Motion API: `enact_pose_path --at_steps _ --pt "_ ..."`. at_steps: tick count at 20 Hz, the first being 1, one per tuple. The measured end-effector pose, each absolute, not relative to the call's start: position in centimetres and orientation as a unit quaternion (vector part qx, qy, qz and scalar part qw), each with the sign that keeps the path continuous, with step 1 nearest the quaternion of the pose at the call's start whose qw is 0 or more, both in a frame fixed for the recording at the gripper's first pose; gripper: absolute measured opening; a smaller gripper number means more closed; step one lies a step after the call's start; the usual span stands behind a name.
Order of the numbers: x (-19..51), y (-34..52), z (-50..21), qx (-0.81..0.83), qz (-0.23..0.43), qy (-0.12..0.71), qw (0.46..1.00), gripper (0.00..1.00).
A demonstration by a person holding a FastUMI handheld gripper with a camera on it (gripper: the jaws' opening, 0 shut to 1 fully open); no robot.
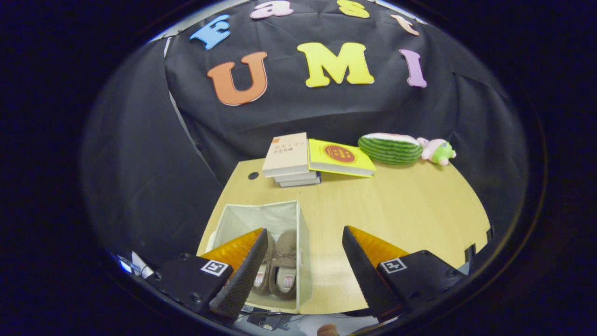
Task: Open the storage box then place both shoes into the box .Put the left shoe in first, then the right shoe, with the right side of both shoes facing outward in a uniform manner.
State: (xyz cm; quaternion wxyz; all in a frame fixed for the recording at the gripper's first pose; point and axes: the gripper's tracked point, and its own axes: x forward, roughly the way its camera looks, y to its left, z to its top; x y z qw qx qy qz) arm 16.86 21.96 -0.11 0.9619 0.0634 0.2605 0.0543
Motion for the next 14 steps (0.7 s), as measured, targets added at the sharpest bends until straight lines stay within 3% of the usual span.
enact_pose_path --at_steps 5,14 --pt "15.6 18.7 3.8 0.022 0.027 0.195 0.980 1.00" --pt "9.0 16.2 7.5 0.028 0.071 0.092 0.993 1.00"
